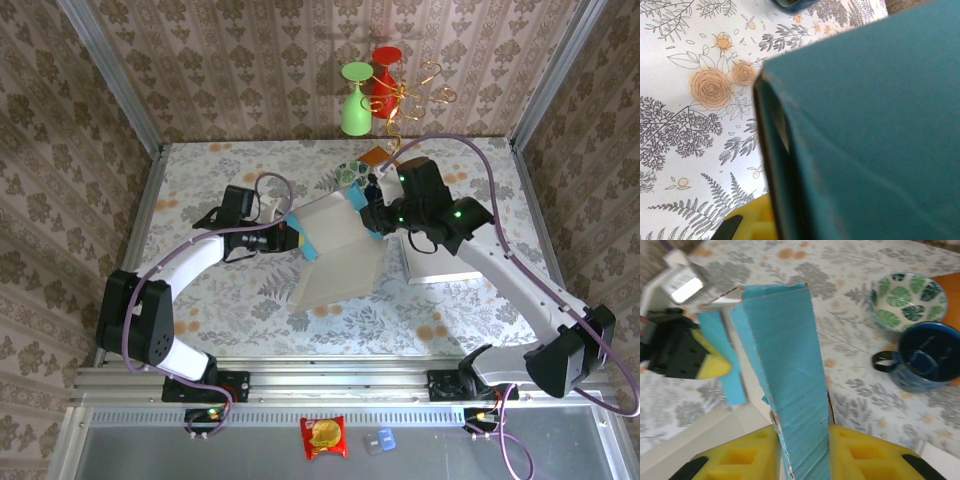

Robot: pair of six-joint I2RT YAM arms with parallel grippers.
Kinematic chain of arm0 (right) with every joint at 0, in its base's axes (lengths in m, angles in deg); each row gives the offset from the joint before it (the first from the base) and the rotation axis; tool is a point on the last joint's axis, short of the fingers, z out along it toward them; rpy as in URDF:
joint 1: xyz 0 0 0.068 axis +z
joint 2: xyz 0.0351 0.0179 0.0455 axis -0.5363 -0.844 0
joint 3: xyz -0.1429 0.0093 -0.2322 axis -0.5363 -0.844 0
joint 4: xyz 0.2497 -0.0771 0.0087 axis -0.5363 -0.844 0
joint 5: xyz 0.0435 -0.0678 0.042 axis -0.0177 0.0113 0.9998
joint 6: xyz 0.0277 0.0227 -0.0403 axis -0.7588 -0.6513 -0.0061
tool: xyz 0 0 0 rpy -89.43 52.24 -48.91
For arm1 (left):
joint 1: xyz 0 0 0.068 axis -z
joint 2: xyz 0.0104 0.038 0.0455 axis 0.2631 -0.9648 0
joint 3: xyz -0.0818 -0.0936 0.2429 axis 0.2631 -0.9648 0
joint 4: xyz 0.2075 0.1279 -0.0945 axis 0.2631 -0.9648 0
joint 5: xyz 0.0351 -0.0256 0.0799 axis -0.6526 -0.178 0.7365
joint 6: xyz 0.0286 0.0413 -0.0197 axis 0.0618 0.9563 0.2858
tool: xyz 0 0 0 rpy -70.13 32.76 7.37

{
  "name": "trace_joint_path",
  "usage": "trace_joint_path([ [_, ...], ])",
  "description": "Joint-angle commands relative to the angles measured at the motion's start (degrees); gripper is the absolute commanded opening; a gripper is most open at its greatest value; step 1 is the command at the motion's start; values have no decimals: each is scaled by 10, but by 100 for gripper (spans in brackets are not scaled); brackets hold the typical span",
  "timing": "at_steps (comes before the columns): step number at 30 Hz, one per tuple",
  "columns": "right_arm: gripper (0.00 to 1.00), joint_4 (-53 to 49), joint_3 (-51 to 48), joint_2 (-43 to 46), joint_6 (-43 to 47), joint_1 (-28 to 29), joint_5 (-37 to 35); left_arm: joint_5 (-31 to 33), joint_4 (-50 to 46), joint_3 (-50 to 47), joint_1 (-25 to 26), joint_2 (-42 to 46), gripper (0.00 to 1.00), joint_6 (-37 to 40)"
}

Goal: Fold the paper box

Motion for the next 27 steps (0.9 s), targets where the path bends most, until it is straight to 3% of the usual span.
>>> trace_joint_path([
  [1, 27, -40, 18, -23, 24, 30, -118, -24, -7, 33, 17, -1, 0, 10],
  [8, 24, -53, 35, -65, 16, 53, -203, -1, -37, 47, 32, -4, 0, 12],
  [19, 1, -124, 91, -138, -51, 75, -321, 106, -139, 106, 79, -25, 0, -13],
  [27, 0, -245, 167, -213, -144, 97, -457, 152, -193, 141, 95, -37, 0, -37],
])
